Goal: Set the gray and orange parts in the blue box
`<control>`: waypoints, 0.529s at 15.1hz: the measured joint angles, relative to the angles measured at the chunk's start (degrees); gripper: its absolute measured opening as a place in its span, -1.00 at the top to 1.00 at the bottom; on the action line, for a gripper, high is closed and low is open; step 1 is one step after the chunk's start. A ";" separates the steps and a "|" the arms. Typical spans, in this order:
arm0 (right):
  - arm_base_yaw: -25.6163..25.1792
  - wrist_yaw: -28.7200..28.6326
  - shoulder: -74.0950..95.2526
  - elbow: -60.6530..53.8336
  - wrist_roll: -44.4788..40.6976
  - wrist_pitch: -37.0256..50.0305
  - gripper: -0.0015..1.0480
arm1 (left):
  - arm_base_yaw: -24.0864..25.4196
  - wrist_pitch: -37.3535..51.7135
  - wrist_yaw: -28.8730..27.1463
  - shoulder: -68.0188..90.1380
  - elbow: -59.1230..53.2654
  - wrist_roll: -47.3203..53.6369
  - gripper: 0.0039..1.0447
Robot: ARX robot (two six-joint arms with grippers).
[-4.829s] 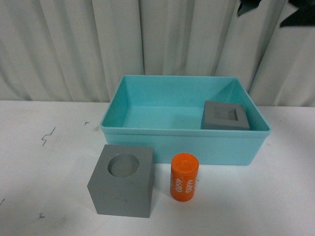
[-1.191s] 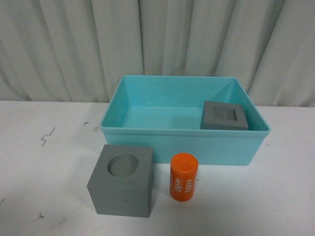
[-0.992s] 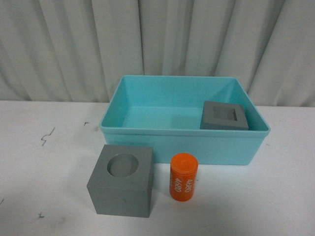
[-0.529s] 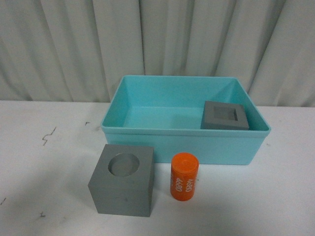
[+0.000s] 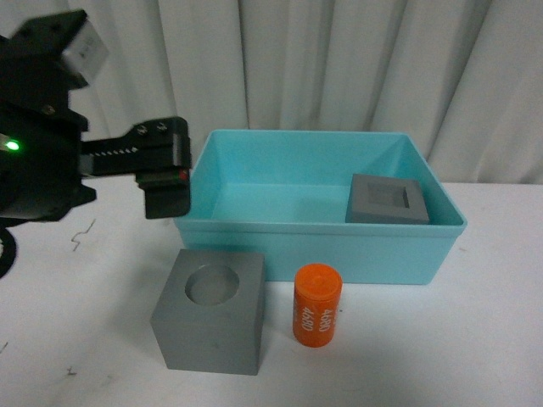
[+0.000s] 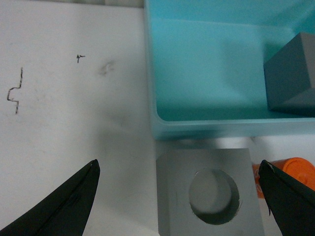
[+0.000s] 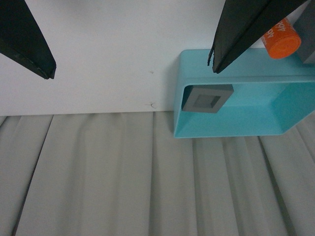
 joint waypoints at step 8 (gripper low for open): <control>0.00 0.00 0.00 0.00 0.00 0.00 -0.87 | -2.51 -3.52 -0.42 7.23 1.38 1.44 -0.88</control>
